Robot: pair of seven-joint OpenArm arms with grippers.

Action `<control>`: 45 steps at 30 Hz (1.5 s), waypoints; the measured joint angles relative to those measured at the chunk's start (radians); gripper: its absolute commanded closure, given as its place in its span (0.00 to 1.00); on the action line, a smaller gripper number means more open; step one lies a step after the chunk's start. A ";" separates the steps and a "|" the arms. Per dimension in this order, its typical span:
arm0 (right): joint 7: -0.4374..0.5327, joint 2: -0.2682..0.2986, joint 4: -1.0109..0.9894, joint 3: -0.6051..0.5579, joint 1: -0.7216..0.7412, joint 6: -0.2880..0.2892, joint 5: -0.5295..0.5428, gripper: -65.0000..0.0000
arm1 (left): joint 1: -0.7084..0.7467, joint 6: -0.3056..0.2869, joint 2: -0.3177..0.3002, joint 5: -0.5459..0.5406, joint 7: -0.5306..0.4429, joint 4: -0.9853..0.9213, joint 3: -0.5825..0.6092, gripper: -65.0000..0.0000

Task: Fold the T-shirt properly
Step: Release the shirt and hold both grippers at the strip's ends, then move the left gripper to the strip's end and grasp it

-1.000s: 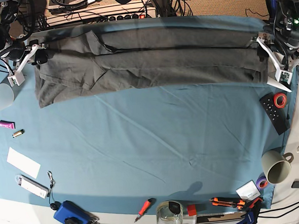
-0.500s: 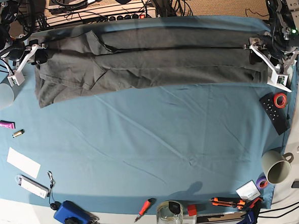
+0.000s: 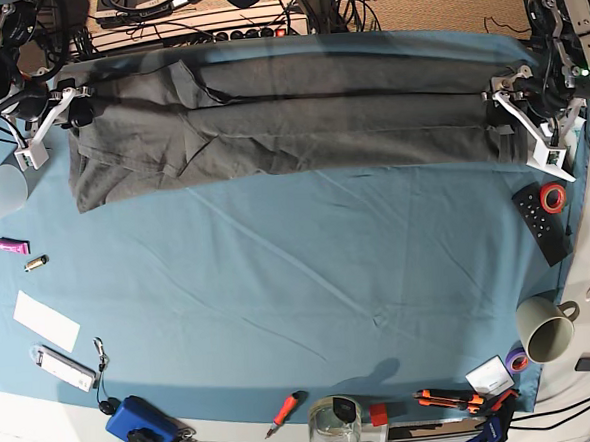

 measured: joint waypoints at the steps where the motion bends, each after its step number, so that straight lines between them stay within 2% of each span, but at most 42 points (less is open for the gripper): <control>1: 0.000 0.000 0.000 0.000 0.000 0.000 0.000 0.74 | 0.000 0.000 0.000 0.002 -0.001 0.000 0.000 0.46; 4: 0.003 0.000 0.000 0.000 0.000 0.000 0.000 0.74 | 0.000 0.000 0.000 0.000 -0.001 -0.002 -0.001 0.64; 8: 0.003 0.000 0.000 0.000 0.000 0.000 0.000 0.74 | 0.000 -0.005 0.002 -0.025 0.010 -0.003 0.002 0.98; 9: 0.003 0.000 0.000 0.000 0.000 0.000 0.000 0.74 | 0.000 -0.006 0.003 -0.026 0.011 -0.002 0.002 1.00; 15: 0.014 0.000 0.000 0.000 0.000 0.000 0.000 0.74 | 0.000 -0.006 0.000 -0.029 0.020 0.006 0.002 1.00; 20: 0.022 0.000 0.000 0.000 0.000 0.000 0.000 0.74 | 0.005 -0.005 -0.008 0.002 0.067 0.080 0.005 1.00; 34: 0.037 0.000 0.000 0.000 0.000 0.000 0.000 0.74 | 0.038 -0.005 -0.014 -0.011 0.067 0.267 0.005 1.00; 38: 0.041 0.000 0.000 0.000 0.000 0.000 0.000 0.74 | 0.108 -0.060 -0.015 -0.060 0.063 0.380 0.004 1.00; 39: 0.041 0.000 0.000 0.000 0.000 0.000 0.000 0.74 | 0.128 -0.058 -0.013 -0.074 0.060 0.416 0.004 1.00; 42: 0.044 0.000 0.000 0.000 0.000 0.000 0.000 0.74 | 0.184 -0.057 0.016 -0.073 0.021 0.515 0.003 1.00; 45: 0.044 0.000 0.000 0.000 0.000 0.000 0.000 0.74 | 0.212 -0.105 0.055 -0.116 -0.012 0.549 0.004 1.00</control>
